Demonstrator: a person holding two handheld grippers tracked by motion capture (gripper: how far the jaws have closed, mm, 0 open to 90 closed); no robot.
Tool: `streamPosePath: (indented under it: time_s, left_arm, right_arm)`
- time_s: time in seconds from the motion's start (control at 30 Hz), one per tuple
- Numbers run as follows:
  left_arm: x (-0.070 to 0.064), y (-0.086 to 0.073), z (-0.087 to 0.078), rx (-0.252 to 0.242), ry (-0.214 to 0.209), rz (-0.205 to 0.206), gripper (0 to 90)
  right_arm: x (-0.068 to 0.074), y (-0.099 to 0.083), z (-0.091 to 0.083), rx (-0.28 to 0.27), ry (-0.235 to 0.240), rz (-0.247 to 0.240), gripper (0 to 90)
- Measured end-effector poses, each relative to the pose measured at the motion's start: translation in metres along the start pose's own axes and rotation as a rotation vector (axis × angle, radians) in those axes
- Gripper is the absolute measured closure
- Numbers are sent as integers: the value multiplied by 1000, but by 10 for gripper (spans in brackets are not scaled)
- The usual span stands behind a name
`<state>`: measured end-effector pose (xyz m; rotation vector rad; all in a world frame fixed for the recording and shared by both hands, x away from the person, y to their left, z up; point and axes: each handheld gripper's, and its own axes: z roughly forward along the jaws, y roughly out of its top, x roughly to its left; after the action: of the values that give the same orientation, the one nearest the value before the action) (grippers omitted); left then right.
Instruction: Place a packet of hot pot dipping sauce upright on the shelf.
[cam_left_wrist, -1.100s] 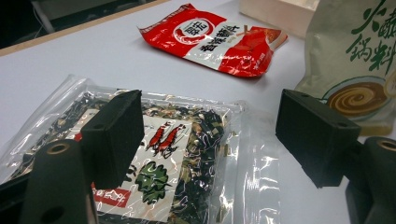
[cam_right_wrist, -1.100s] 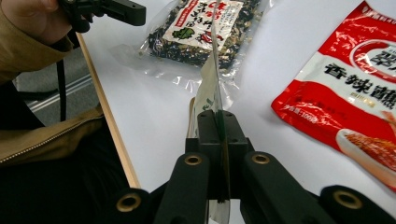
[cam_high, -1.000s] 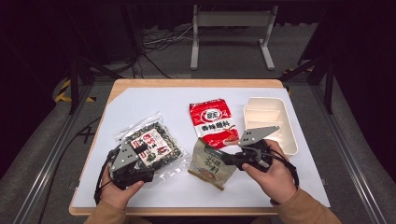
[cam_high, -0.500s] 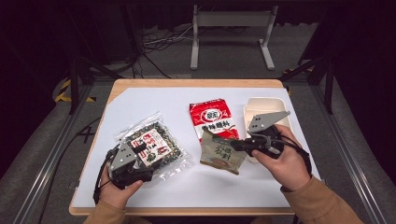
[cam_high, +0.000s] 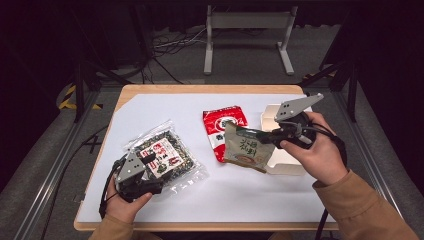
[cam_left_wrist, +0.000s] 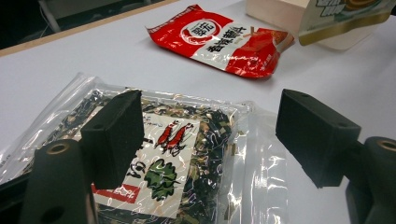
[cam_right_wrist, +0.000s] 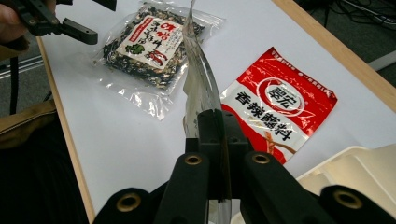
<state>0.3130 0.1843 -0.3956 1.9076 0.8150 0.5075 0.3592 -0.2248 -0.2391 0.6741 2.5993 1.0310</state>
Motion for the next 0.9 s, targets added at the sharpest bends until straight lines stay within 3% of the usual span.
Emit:
streamPosePath:
  time_s: [0.2, 0.7, 0.9]
  left_arm:
    - [2, 0, -1, -2, 5, -4, 240]
    - [5, -2, -3, -1, 12, -20, 240]
    - [5, -3, -5, 4, 16, -25, 241]
  right_arm:
    - [-9, 7, -8, -10, 0, 1, 900]
    - [-41, 18, -28, -16, -63, -53, 900]
    - [-53, 19, -34, -26, -81, -48, 900]
